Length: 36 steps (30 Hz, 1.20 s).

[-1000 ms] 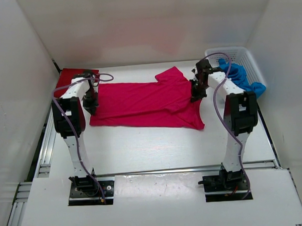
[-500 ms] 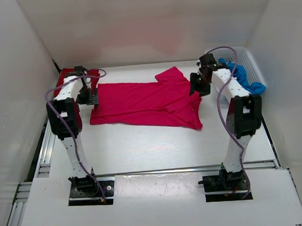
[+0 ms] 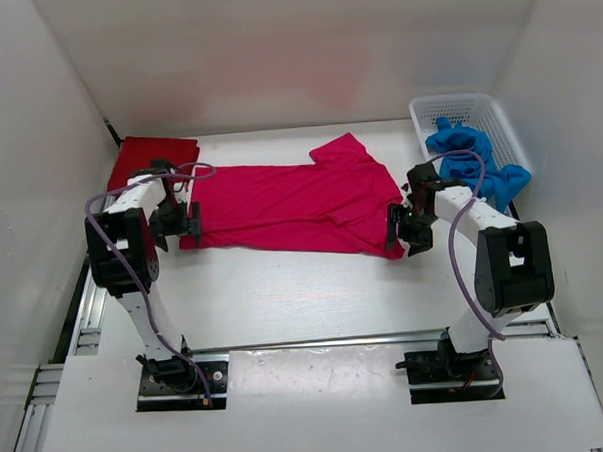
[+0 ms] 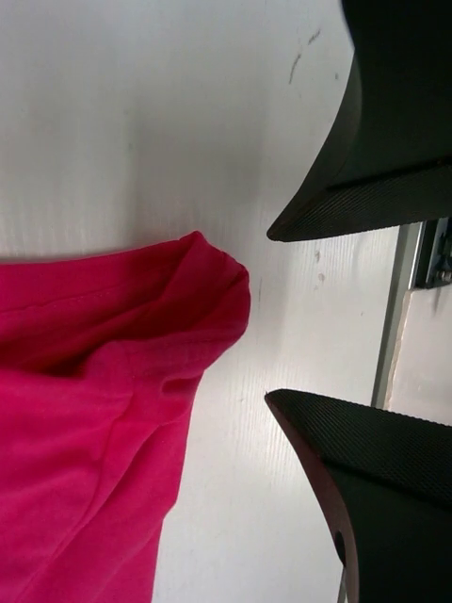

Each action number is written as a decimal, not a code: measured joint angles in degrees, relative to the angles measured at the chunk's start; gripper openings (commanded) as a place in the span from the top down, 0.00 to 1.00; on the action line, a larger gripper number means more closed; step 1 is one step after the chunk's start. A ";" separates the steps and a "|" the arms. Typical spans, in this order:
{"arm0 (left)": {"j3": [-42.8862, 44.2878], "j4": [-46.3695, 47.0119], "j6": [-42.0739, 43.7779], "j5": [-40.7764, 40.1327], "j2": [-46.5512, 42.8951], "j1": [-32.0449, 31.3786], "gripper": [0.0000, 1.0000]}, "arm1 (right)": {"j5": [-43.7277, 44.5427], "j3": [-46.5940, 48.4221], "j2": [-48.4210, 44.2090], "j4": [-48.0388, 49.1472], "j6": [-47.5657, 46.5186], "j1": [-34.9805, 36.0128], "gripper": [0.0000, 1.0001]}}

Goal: Fold and stack the t-shirts
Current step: Fold the flattened tshirt in 1/3 of the way

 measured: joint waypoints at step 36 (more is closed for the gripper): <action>-14.47 -0.70 -0.11 -3.61 -8.68 1.73 0.84 | -8.07 -15.28 -10.82 3.28 5.20 -9.64 1.00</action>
